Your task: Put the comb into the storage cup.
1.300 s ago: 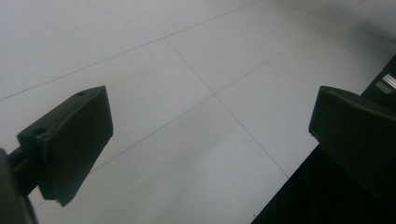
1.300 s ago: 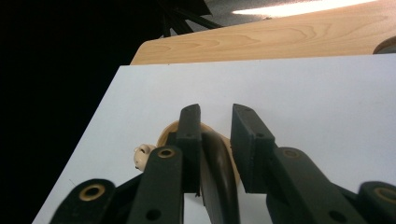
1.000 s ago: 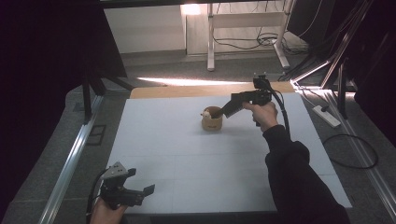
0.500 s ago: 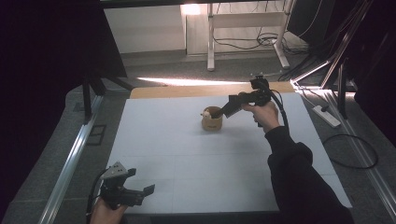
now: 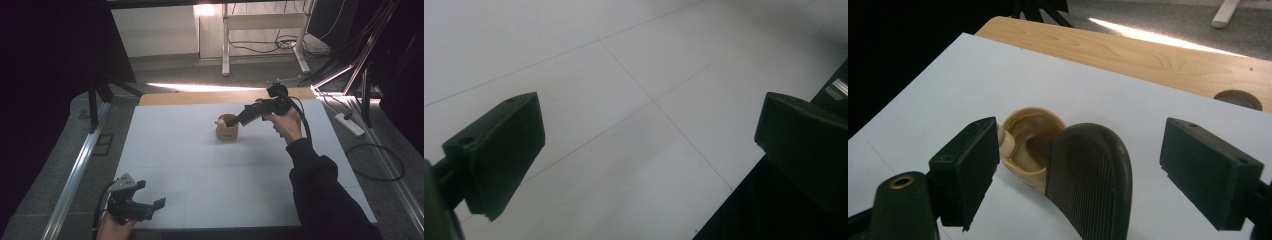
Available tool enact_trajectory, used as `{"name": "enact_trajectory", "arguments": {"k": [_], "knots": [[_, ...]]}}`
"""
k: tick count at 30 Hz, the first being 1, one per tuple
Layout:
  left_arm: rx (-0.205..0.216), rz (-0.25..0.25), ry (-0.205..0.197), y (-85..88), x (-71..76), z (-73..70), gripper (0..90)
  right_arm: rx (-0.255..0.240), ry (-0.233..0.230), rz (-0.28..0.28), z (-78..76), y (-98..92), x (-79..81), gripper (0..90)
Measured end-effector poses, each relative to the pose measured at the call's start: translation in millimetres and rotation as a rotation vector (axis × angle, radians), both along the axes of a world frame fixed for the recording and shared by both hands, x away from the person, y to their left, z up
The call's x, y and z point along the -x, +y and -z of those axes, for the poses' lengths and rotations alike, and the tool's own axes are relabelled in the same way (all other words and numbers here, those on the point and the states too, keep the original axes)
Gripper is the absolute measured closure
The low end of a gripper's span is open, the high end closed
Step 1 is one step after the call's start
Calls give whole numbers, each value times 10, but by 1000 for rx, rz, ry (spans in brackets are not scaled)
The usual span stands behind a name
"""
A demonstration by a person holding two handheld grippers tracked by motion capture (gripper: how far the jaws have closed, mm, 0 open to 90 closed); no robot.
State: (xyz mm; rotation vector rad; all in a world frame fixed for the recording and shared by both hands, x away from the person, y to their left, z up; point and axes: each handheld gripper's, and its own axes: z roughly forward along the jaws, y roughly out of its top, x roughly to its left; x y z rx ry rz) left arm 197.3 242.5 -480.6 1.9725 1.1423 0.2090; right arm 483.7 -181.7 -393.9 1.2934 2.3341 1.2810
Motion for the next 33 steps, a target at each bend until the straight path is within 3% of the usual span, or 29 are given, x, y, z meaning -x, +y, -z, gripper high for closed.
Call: {"name": "enact_trajectory", "arguments": {"k": [8, 13, 33], "knots": [[1, 2, 2, 0, -1, 0, 5, 29, -43, -48, -14, 10, 87, 60], [1, 1, 2, -1, -1, 0, 6, 57, -67, -48, 15, 3, 138, 46], [4, -1, 4, 4, -4, 1, 6, 83, -113, -101, 110, -79, 354, 34]]}}
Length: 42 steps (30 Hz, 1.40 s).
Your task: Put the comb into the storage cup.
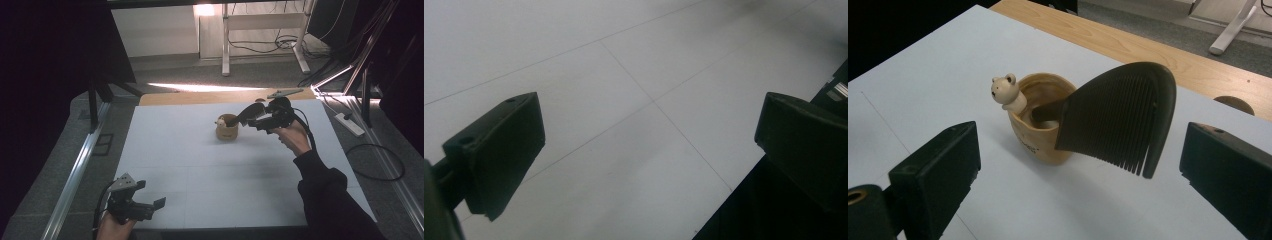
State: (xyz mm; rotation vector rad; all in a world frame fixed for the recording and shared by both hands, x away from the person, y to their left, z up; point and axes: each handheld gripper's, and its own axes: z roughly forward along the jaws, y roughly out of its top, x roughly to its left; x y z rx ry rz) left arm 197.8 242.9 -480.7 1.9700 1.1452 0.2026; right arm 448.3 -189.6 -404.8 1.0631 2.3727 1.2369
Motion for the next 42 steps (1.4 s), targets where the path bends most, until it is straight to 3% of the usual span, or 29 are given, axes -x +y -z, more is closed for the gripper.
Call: {"name": "enact_trajectory", "arguments": {"k": [29, 42], "knots": [[2, 2, -1, 0, 1, 0, 6, 43, -48, -18, 106, -27, 263, 0], [-7, 10, -1, -13, -2, 0, 6, 48, -22, -37, 162, -22, 333, 0]]}}
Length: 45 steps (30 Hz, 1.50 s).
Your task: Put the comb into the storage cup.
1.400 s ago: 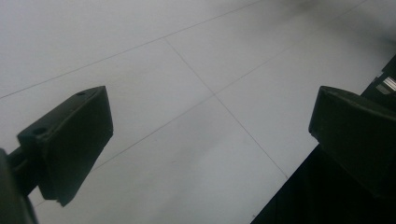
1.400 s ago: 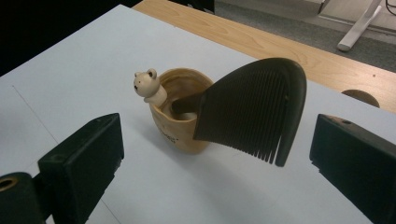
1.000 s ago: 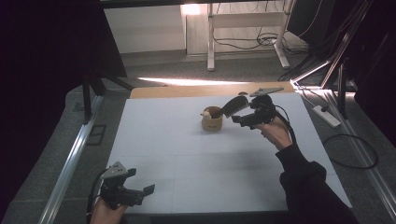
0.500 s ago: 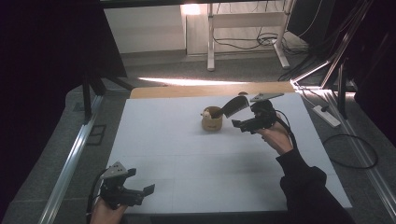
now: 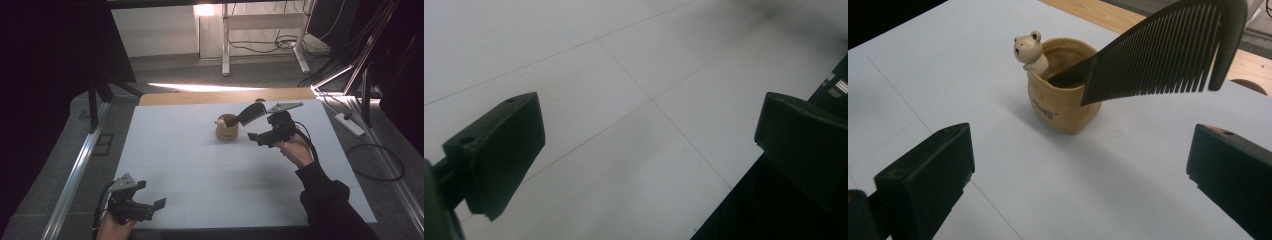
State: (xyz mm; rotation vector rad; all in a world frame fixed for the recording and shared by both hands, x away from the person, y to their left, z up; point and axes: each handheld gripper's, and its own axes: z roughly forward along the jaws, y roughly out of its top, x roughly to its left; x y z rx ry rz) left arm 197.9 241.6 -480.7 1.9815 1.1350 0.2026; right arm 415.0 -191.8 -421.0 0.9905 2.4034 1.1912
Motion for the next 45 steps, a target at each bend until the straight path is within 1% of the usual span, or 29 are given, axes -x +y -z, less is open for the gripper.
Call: {"name": "enact_trajectory", "arguments": {"k": [8, 12, 20, 24, 32, 39, 45], "knots": [[-13, 2, 4, -12, -4, -1, 5, -3, 9, -6, 21, -31, 60, 0], [-27, 1, 7, -30, -10, 0, 5, -8, 8, -11, -1, -42, 94, 0], [-38, -4, 11, -40, -14, -2, 1, -14, 9, -19, -25, -69, 157, 0], [-32, 0, 10, -38, -15, 0, 5, -20, 5, -20, -31, -97, 190, 0], [-25, 4, 11, -30, -17, 0, 7, -17, 12, -15, -10, -136, 254, 0], [-17, 4, 10, -23, -17, 1, 7, -13, 19, -27, 9, -142, 338, 0], [-14, 3, 10, -21, -18, 1, 7, -15, 21, -26, 20, -190, 407, 0]]}}
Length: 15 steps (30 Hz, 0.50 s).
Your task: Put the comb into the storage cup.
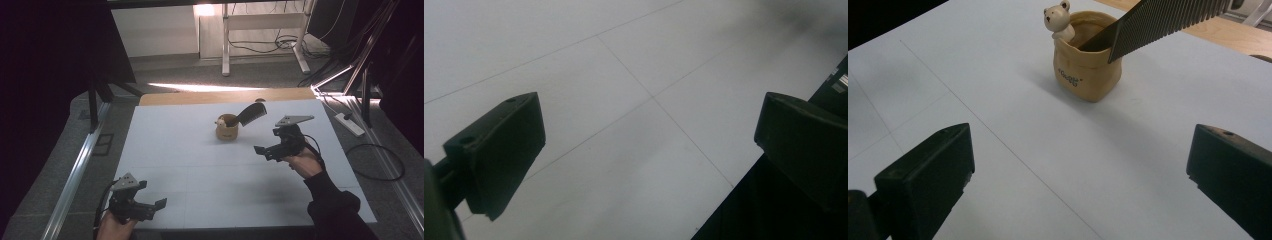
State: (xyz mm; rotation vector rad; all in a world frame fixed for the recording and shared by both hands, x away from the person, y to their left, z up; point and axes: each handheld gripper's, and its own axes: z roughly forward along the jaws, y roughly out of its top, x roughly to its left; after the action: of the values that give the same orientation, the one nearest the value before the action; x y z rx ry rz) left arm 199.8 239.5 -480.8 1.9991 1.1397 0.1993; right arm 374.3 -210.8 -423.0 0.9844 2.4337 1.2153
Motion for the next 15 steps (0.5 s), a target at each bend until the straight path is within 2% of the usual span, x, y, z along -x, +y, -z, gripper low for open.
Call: {"name": "enact_trajectory", "arguments": {"k": [15], "knots": [[11, -1, 2, 8, 1, 1, 7, -7, 3, -1, -2, -115, 201, 0]]}}
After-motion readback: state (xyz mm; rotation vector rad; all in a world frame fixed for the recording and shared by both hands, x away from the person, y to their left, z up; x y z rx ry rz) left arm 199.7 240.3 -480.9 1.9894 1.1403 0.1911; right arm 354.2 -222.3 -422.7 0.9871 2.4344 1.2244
